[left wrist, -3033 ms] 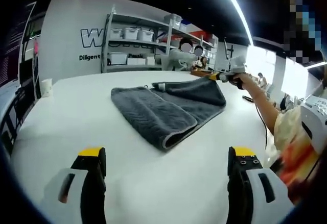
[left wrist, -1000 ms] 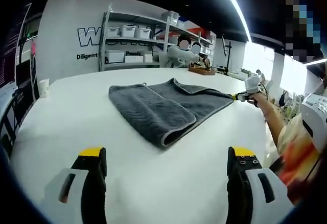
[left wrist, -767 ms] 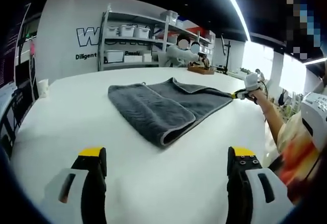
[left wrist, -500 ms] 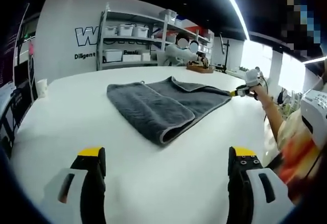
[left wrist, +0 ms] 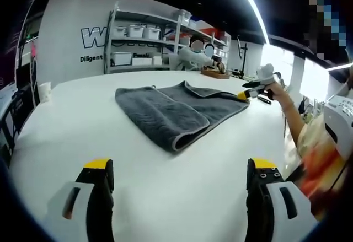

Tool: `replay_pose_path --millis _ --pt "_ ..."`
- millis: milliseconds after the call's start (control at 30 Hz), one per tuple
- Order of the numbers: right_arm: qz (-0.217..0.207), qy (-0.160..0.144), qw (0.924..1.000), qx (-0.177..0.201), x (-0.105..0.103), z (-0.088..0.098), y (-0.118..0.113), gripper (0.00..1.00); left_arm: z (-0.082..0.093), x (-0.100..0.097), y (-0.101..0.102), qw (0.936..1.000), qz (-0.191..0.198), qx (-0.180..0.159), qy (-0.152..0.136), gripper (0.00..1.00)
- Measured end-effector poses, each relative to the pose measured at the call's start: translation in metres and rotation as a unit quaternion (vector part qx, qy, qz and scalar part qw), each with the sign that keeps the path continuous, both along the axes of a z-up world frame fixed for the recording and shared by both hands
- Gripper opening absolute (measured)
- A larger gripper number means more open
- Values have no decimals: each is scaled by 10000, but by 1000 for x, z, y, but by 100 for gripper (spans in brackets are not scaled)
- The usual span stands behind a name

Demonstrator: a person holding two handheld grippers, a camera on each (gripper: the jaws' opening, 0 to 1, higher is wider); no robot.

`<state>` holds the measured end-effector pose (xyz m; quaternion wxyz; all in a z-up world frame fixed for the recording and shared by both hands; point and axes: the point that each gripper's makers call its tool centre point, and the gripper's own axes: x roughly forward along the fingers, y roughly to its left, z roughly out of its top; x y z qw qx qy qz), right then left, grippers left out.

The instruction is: Open the folded towel by lifting each exposed corner and separating the folded layers until the towel lies flat within the target outline without major curled edges

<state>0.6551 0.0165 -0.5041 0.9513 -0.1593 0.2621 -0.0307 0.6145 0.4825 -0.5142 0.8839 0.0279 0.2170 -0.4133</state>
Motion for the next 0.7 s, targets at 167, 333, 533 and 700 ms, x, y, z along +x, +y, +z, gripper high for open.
replay_pose_path --millis 167,333,533,700 --pt "592 76 9981 -131 30 0 42 62 -1 -2 6 10000 65 -17 11 99" --pt "1181 120 9929 -1 58 -3 85 51 -1 -2 12 9999 137 -57 21 99" --pt "1426 181 9896 -7 88 -9 112 40 -3 -2 20 9997 241 -78 36 99" --pt "1502 302 9882 -58 108 -18 122 33 -3 -2 25 9995 314 -91 44 99"
